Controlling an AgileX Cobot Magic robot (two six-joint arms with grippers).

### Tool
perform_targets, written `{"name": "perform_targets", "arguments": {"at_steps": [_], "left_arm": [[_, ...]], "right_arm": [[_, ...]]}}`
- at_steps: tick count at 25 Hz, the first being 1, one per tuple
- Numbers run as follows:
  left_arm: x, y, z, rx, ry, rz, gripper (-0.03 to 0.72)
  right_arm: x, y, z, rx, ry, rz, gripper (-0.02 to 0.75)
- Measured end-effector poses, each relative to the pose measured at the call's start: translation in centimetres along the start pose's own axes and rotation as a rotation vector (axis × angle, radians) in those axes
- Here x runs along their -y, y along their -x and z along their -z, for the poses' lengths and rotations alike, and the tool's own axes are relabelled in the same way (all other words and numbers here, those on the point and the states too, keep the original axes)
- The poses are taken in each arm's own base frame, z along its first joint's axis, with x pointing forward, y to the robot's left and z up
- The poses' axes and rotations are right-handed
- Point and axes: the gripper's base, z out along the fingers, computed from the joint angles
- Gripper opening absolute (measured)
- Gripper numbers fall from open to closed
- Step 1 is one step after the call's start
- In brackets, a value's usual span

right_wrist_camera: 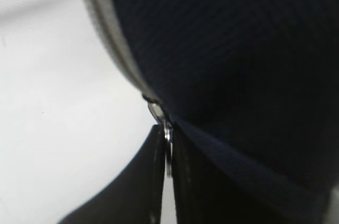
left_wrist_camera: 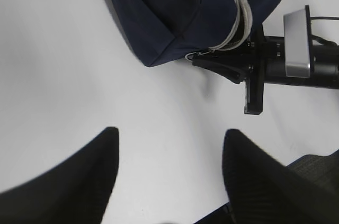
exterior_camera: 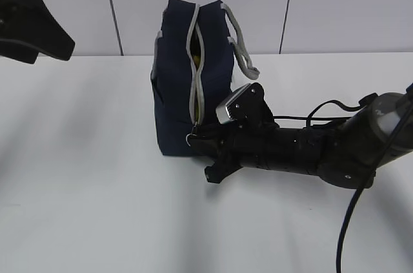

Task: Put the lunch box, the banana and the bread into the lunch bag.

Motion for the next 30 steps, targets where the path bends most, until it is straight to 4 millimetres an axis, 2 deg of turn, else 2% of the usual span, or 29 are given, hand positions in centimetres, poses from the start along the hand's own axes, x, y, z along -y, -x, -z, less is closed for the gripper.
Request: {"name": "perform_targets", "arguments": {"at_steps": [3, 12, 19, 30], "left_arm": [[0.0, 0.0, 0.0, 0.0, 0.0, 0.0, 0.433], [0.0, 0.0, 0.0, 0.0, 0.0, 0.0, 0.433], [0.0, 0.0, 0.0, 0.0, 0.0, 0.0, 0.433], [0.0, 0.0, 0.0, -0.003, 0.0, 0.0, 0.433]], "right_arm": [[0.0, 0.0, 0.0, -0.002, -0.001, 0.0, -0.013], [-0.3, -0.4, 0.1, -0.051, 0.031, -0.005, -0.016], [-0.5, 1.2, 0.7, -0.033, 0.043, 0.021, -0.016], [-1.0, 1.9, 2.0, -0.03, 0.046, 0.038, -0.016]]}}
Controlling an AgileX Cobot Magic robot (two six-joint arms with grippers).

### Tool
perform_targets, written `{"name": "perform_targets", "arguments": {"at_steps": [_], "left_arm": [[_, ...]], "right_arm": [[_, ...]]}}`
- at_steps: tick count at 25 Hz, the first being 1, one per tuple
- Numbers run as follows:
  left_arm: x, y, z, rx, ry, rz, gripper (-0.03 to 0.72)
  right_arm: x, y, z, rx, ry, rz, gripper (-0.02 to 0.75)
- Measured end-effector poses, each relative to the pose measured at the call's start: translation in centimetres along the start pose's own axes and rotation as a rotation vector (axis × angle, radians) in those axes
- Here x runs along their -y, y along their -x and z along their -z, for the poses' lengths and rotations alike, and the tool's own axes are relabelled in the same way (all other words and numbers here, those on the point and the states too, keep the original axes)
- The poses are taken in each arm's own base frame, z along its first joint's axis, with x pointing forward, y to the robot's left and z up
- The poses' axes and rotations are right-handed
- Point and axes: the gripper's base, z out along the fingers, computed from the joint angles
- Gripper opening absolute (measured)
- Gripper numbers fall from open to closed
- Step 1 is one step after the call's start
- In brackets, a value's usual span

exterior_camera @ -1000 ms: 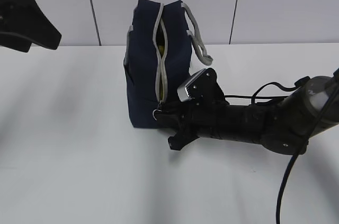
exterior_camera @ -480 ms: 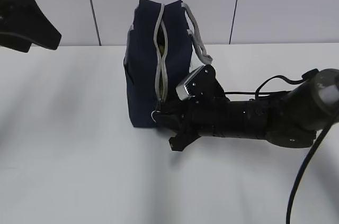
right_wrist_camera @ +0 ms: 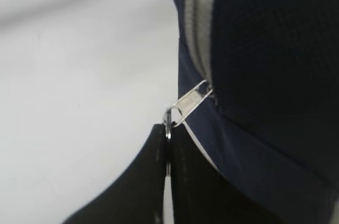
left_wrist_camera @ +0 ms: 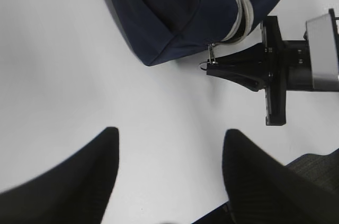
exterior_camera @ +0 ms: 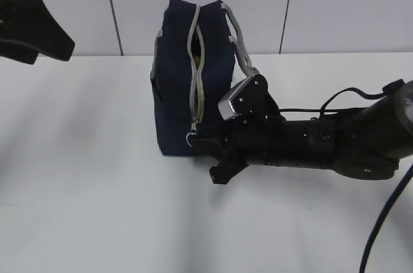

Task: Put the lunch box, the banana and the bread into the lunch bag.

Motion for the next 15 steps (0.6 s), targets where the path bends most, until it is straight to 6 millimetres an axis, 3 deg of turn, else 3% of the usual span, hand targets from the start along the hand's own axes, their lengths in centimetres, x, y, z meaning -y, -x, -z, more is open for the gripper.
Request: {"name": "perform_targets", "arguments": {"at_steps": [15], "left_arm": [[0.1, 0.0, 0.0, 0.001, -0.012, 0.007, 0.433]], "right_arm": [[1.2, 0.9, -0.4, -0.027, -0.062, 0.014, -0.016]]}}
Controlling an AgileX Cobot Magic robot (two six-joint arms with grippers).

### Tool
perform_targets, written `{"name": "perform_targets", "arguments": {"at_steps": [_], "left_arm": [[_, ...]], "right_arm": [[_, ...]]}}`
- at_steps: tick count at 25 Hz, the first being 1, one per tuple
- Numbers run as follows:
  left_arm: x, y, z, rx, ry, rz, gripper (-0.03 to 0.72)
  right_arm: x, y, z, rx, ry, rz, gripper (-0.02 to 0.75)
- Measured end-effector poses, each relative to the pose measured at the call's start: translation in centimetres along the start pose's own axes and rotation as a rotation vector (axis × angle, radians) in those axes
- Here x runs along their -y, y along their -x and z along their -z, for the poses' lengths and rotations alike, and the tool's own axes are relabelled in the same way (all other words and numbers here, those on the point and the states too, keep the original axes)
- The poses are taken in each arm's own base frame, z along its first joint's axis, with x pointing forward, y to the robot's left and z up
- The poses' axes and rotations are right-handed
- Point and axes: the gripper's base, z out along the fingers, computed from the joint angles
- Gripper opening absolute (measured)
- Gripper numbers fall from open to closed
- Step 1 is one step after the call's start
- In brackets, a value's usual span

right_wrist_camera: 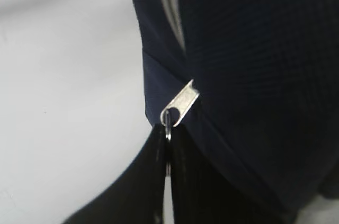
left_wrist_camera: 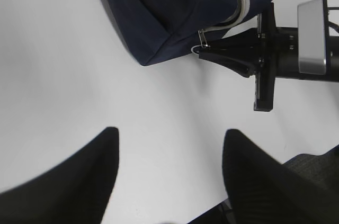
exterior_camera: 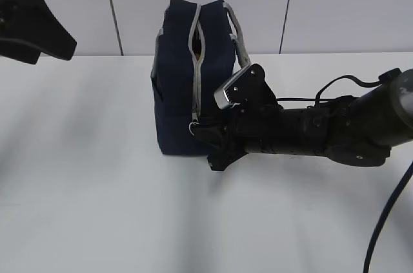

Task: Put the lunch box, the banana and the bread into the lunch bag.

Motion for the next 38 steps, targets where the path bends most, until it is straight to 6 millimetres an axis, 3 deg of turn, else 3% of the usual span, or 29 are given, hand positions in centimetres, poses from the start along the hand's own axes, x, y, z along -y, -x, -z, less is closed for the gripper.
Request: {"name": "perform_targets", "arguments": {"at_steps": [38], "left_arm": [[0.09, 0.02, 0.0, 0.003, -0.01, 0.006, 0.433]], "right_arm": [[-0.14, 0.35, -0.25, -0.036, 0.061, 0.04, -0.016]]}}
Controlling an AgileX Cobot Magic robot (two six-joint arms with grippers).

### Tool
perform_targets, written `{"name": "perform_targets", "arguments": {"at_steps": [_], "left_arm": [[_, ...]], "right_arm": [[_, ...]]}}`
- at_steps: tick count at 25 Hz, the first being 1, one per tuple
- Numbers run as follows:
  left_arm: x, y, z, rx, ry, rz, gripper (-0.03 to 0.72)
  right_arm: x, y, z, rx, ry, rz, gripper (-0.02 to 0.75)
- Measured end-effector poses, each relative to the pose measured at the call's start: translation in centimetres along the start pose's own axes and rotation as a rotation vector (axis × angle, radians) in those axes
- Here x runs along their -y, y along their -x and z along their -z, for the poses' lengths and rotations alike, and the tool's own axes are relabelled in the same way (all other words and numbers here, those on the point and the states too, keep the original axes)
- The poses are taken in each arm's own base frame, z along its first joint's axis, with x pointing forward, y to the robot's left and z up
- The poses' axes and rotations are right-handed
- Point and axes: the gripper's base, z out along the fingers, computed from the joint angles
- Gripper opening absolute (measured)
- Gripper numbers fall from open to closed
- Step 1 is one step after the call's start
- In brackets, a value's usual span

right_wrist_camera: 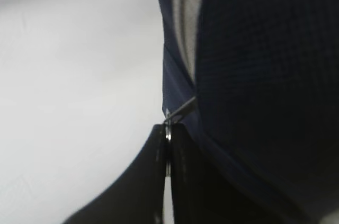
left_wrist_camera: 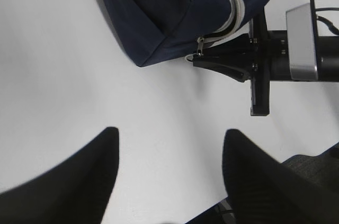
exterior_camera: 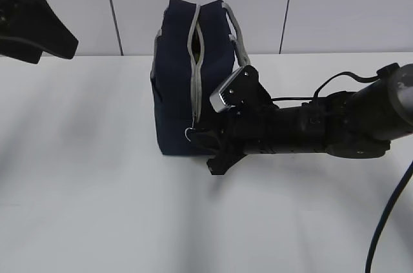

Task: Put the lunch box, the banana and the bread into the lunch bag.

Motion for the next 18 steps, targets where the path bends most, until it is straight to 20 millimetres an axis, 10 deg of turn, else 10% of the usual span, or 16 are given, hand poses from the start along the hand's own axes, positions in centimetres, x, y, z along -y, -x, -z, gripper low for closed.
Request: {"name": "perform_targets", "arguments": {"at_steps": [18], "left_arm": [[0.0, 0.0, 0.0, 0.0, 0.0, 0.0, 0.433]], "right_arm": [[1.4, -1.0, -0.6, -0.016, 0.001, -0.051, -0.016]]}}
